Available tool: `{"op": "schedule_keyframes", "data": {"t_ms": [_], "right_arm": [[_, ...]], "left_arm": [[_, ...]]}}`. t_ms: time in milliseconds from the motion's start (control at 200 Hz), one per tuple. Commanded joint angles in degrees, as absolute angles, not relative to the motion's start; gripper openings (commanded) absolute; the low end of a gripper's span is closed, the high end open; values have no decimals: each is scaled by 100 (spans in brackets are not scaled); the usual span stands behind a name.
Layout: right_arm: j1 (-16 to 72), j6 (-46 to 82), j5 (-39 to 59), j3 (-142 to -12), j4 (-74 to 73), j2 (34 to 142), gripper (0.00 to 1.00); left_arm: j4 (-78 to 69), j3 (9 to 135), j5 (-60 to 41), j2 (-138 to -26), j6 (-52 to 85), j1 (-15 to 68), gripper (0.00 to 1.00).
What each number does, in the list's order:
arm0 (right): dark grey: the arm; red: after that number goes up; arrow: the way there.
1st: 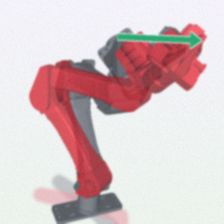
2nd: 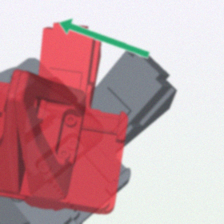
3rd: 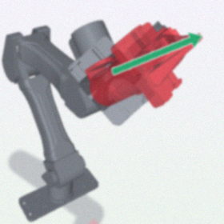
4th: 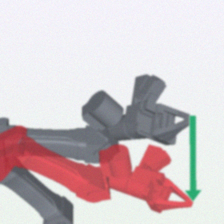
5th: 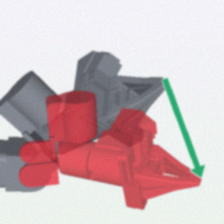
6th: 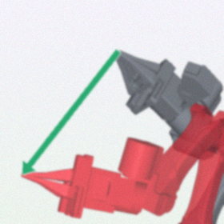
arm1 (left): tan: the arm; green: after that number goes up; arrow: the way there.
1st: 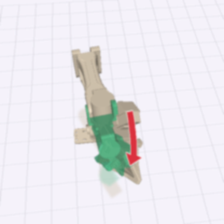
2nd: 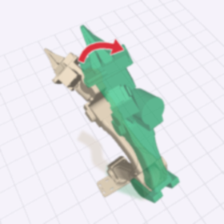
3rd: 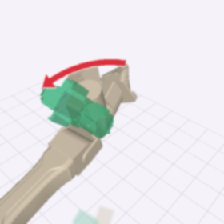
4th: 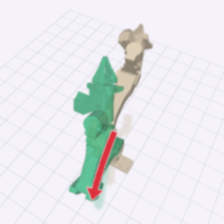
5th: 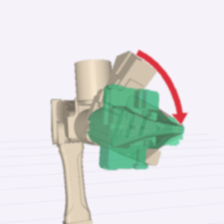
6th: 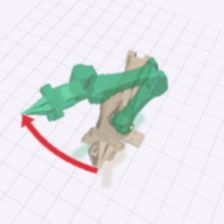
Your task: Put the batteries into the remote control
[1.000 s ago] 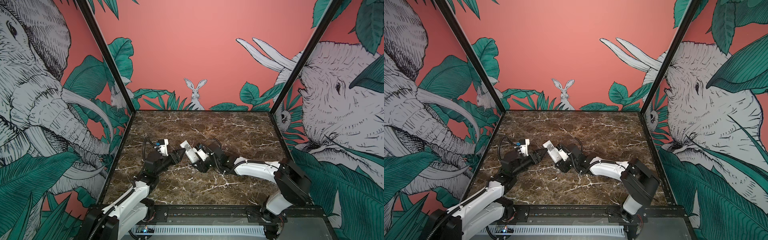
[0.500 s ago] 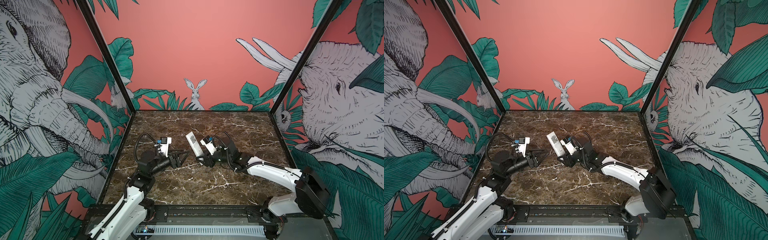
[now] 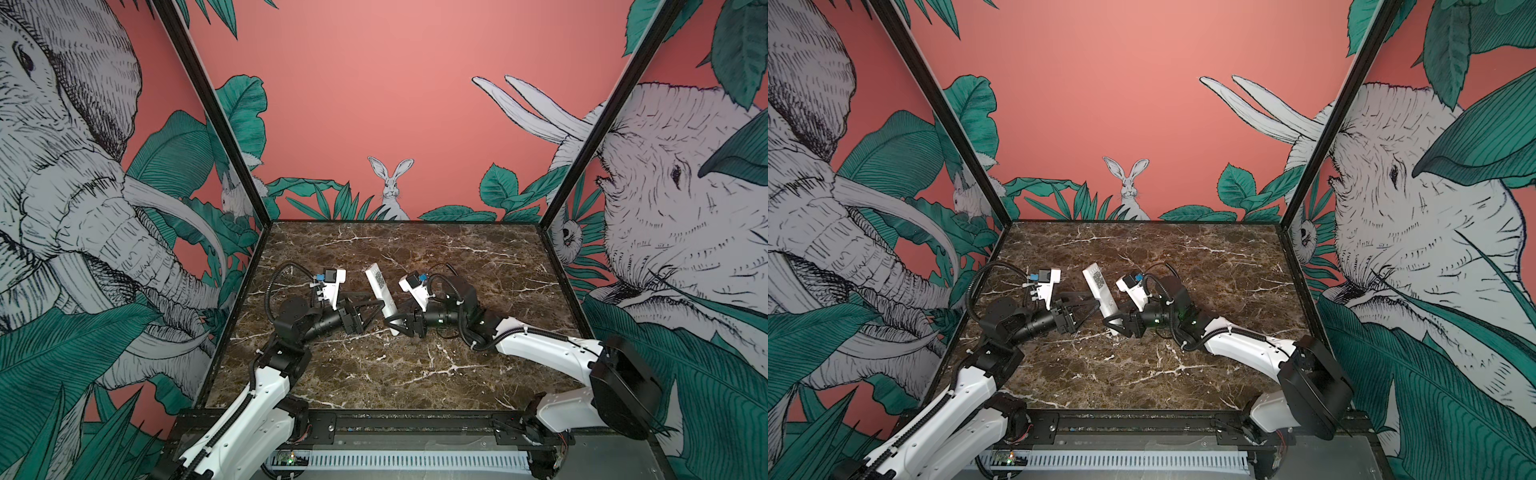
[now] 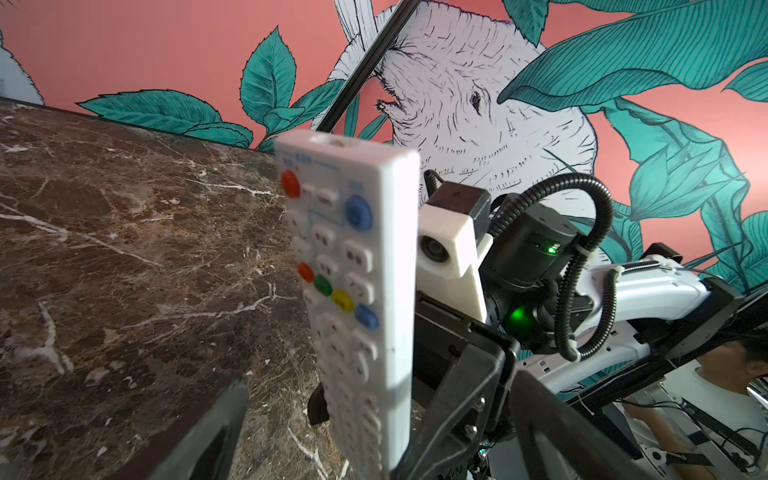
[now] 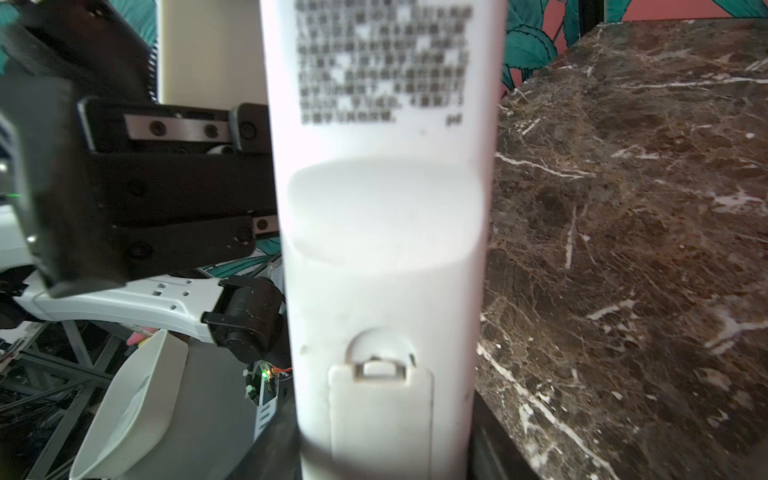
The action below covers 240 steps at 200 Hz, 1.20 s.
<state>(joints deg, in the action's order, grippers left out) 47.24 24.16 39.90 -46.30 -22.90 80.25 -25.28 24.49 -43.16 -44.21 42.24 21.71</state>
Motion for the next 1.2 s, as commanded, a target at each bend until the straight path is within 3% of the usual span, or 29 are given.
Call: {"op": "schedule_keyframes", "data": {"t_ms": [0,635,760,1010,1195], "right_arm": [[4699,2655,4366,-4619,-3159,7965,14],[4704,3319,5008,-4493,-4426,8253,14],[4706,3423,5108,-4413,-4673,8289,14],[4702,3391,5142,-4351,-4726,8279,13],[4702,3448,5185,-4361,-4811,8297,13]], "left_arm": [[-3100,2600,-4448,-4403,4458,2180,99],[-3407,2795,-4424,-4691,4425,2415,96],[-3561,2766,-4428,-4734,4471,2453,86],[-3603,2727,-4424,-4624,4532,2452,55],[-3610,2705,-4387,-4618,4547,2465,40]]}}
